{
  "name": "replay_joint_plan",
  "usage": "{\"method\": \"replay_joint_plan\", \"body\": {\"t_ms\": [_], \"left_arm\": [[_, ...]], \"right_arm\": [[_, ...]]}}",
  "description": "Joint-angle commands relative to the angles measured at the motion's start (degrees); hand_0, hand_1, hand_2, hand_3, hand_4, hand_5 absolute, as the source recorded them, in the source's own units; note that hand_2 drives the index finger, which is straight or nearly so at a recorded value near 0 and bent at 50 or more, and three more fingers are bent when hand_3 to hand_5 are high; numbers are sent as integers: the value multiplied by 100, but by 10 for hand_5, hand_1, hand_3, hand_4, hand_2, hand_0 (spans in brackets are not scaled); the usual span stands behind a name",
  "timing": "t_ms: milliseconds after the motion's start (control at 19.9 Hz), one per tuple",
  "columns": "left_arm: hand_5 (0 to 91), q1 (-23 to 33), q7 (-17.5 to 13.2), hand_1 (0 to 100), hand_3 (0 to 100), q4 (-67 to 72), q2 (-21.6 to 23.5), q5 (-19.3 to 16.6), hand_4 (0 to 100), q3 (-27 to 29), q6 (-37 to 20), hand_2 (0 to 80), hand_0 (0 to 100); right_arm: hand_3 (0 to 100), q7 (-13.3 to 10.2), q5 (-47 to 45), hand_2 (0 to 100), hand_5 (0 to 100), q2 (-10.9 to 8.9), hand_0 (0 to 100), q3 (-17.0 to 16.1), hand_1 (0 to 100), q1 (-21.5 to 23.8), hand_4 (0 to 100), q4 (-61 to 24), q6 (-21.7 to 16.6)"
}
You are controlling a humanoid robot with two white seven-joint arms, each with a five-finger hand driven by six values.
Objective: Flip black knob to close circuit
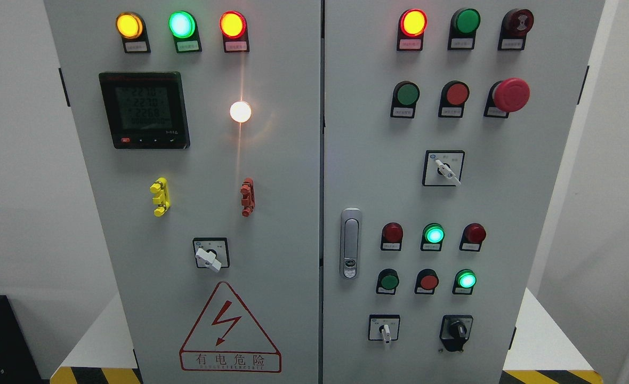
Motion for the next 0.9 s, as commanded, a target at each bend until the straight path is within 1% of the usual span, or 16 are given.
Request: {"method": "replay_joint_plan", "body": {"t_ms": [0,100,251,301,351,402,552,853], "left_arm": [[0,0,-2,556,0,7,0,0,0,3,-5,0,120],[0,0,-2,556,0,-1,0,0,0,-5,-5,0,120],[0,0,-2,556,0,-1,0,0,0,3,-5,0,120],[0,0,-2,556,0,7,0,0,0,-5,-5,0,120],[0,0,-2,556,0,-1,0,0,0,3,-5,0,120],[0,0,-2,556,0,-1,0,0,0,-5,-5,0,120],[0,0,-2,556,0,7,0,0,0,3,-5,0,120],[0,0,7,556,0,-1,0,0,0,3,-5,0,120]], "right_arm": [[1000,48,89,903,950,-7,0,-35,56,-252,940,-219,19],[1000,48,107,904,951,-24,0,-43,56,-305,941,-202,28],[1000,48,107,905,952,-121,0,-43,56,-357,944,-158,150],[1000,83,107,906,952,-121,0,-52,56,-392,943,-158,168],[1000,196,107,906,952,-130,0,-52,55,-419,945,-158,168],[1000,232,107,905,952,-138,0,-52,55,-428,945,-158,168],[1000,250,116,906,953,-217,0,-52,55,-428,944,-149,168],[1000,303,213,905,953,-235,0,-52,53,-621,945,-26,177]]}}
